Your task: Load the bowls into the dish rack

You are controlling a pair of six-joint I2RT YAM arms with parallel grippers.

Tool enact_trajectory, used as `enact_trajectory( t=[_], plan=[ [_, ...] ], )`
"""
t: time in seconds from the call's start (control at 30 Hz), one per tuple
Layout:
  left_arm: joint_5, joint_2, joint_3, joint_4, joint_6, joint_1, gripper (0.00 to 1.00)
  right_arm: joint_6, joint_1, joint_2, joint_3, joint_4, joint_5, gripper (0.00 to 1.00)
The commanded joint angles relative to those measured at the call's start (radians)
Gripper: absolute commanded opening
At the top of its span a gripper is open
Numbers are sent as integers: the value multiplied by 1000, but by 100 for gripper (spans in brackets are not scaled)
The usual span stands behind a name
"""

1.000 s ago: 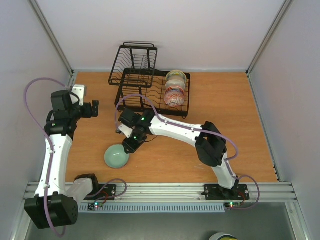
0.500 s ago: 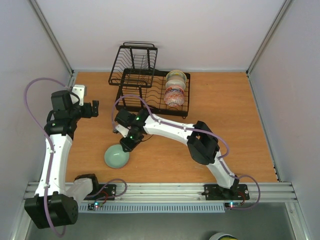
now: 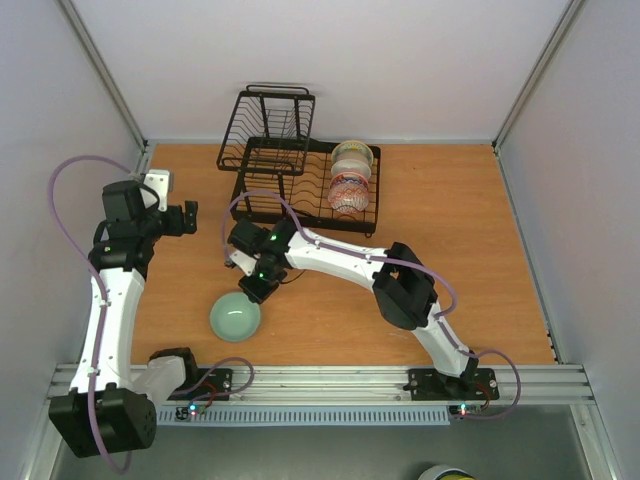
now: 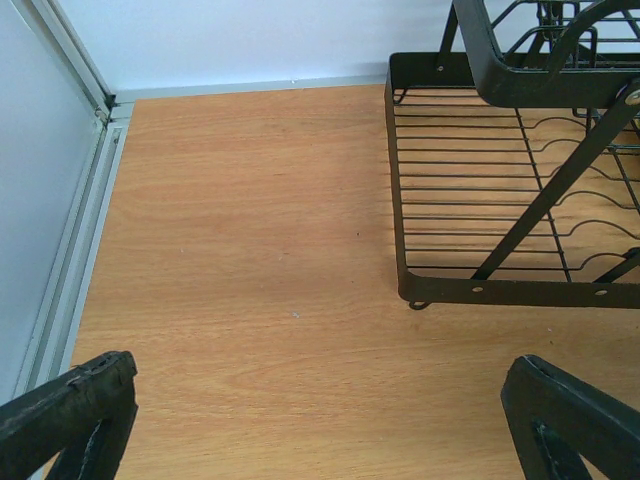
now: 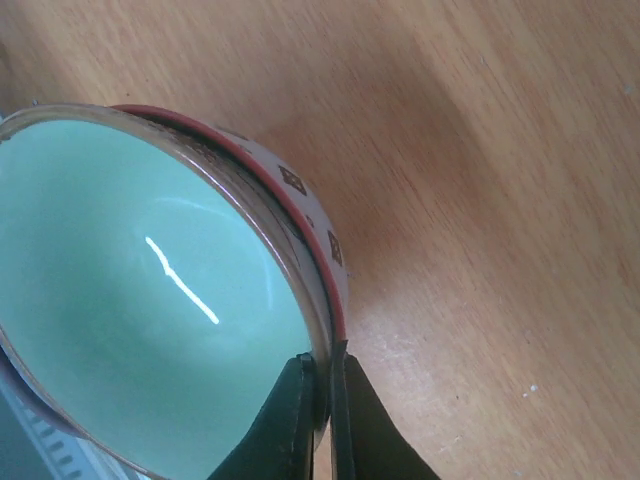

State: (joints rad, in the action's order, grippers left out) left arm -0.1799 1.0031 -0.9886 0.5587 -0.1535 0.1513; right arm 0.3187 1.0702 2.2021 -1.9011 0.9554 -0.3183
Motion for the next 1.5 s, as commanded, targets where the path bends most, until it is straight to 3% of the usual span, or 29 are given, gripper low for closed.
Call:
enact_trajectory(
  t=[0.0, 0.77, 0.93, 1.17, 1.3, 1.47],
  plan=[
    [-5, 2, -24, -14, -1, 6, 99, 15, 13, -20, -22, 40, 19, 1],
    [-6, -12, -25, -14, 0, 7, 99, 76, 11, -267, -3, 31, 123, 1],
    [-9, -15, -27, -11, 1, 7, 99, 100, -39, -349, 66, 51, 246, 1],
    [-13, -15, -27, -11, 2, 7, 99, 122, -247, -484, 210, 85, 455, 1],
    [-15, -14, -25, -13, 4, 6, 99, 142, -341, -483, 199, 91, 684, 1],
    [-14, -14, -26, -11, 3, 7, 99, 265, -351, -419, 188, -13, 948, 1]
  ],
)
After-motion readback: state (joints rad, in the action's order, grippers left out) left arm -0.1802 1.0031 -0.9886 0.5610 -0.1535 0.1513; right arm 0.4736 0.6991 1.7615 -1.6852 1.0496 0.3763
